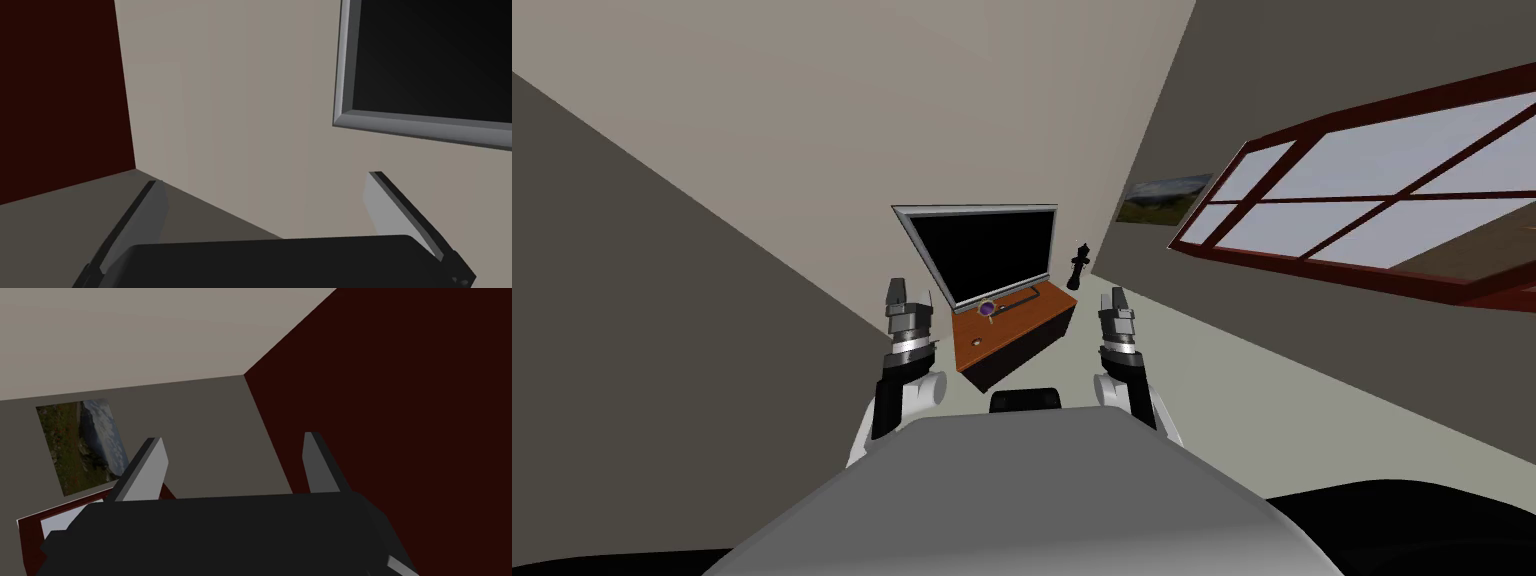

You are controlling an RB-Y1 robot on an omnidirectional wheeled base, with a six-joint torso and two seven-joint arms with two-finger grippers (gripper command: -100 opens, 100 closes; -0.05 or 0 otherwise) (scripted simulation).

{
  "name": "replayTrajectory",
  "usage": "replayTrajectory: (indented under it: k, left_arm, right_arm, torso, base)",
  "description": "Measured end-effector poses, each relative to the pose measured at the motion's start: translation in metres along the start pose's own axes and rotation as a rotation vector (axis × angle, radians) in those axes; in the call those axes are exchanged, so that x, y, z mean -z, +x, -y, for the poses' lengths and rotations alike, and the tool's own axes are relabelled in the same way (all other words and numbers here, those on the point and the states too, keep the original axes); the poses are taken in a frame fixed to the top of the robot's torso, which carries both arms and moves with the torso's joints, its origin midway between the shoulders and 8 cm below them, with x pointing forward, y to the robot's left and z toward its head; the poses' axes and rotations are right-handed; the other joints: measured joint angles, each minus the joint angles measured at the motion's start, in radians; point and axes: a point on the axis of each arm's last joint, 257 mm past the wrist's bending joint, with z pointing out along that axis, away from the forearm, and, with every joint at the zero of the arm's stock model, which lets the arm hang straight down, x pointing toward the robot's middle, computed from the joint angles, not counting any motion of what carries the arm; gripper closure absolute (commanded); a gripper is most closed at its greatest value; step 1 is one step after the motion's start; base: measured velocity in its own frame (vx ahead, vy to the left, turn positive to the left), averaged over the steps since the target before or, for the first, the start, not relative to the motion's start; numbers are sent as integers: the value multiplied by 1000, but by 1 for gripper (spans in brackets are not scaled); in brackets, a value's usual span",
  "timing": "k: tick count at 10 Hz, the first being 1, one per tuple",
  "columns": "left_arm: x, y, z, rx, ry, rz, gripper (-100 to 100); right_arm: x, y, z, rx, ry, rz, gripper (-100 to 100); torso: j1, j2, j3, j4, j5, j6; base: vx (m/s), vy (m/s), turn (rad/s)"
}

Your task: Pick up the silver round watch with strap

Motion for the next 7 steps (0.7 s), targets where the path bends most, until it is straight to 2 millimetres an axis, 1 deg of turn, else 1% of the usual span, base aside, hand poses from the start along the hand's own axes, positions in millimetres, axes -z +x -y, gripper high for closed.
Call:
replayTrajectory:
  k: [1, 3, 5, 7]
  left_arm:
    - [0, 2, -2, -2, -3, -19, -100]
    - [0, 9, -15, 2, -20, -65, -100]
    - [1, 13, -31, 21, -53, -103, -100]
    - [0, 17, -55, 58, -102, -126, -100]
  right_arm:
    - [0, 0, 0, 0, 0, 0, 0]
    - [0, 0, 0, 0, 0, 0, 0]
    - [0, 0, 0, 0, 0, 0, 0]
    - [0, 0, 0, 0, 0, 0, 0]
  torso:
    - [1, 0, 0, 0, 0, 0]
    - [2, 0, 0, 0, 1, 0]
    - [4, 0, 0, 0, 1, 0]
    - [4, 1, 0, 0, 1, 0]
  base:
    - [0, 23, -71]
    - [3, 35, -89]
    - [-8, 59, -120]
    - [-17, 54, -157]
